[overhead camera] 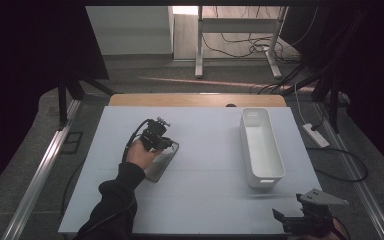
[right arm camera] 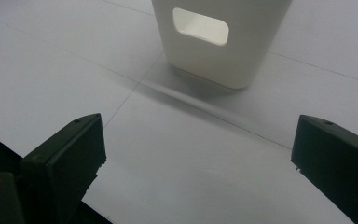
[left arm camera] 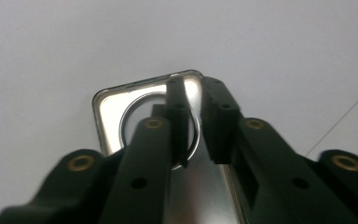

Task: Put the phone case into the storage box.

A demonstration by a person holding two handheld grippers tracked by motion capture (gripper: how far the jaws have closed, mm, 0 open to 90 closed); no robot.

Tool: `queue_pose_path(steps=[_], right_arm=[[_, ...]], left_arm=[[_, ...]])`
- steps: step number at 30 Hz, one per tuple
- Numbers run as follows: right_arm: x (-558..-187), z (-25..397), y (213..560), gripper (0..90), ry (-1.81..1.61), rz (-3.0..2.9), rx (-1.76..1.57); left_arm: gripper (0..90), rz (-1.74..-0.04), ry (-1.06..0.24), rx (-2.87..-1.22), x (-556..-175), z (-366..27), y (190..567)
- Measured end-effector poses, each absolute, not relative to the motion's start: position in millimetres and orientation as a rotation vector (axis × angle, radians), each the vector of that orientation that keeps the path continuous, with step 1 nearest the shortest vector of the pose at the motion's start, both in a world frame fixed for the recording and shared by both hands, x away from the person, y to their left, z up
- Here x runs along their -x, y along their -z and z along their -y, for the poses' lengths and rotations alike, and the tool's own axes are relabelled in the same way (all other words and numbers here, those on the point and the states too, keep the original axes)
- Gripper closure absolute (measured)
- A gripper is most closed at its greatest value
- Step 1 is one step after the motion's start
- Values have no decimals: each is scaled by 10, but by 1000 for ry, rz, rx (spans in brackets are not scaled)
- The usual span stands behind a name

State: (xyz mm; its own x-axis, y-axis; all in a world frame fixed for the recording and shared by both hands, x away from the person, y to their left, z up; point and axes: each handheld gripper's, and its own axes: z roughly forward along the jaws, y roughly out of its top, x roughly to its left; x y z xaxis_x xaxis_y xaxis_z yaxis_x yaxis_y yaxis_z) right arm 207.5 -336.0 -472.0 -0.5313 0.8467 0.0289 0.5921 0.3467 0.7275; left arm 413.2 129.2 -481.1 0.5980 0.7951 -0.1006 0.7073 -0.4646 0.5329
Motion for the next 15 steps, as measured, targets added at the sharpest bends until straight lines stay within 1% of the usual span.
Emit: queue_pose_path(steps=[1,2,6,7,8,11,15], right_arm=[[-2076,3360,4720,25,-998,-2262,-1269],[-2077,3361,4719,25,-995,-2264,-1268],[-2082,3360,4720,25,-993,-2265,-1270],[-2083,3358,4721,25,-991,-2264,-1272],[-2083,3358,4721,25,-991,-2264,-1272],[-2082,3357,4720,25,-989,-2262,-1272],[-2082,3357,4721,25,-989,-2262,-1273]], left_arm=[[665,-1197,-219,-2292,-4126,-1320,4804],[623,-1197,-219,-2292,-4126,-1320,4804],[495,-1220,-197,-2268,-4110,-1424,4797],[438,-1219,-192,-2256,-4103,-1460,4794],[438,-1223,-201,-2250,-4096,-1477,4795],[256,-1251,-215,-2231,-4077,-1565,4795],[85,-1276,-223,-2225,-4043,-1676,4780]])
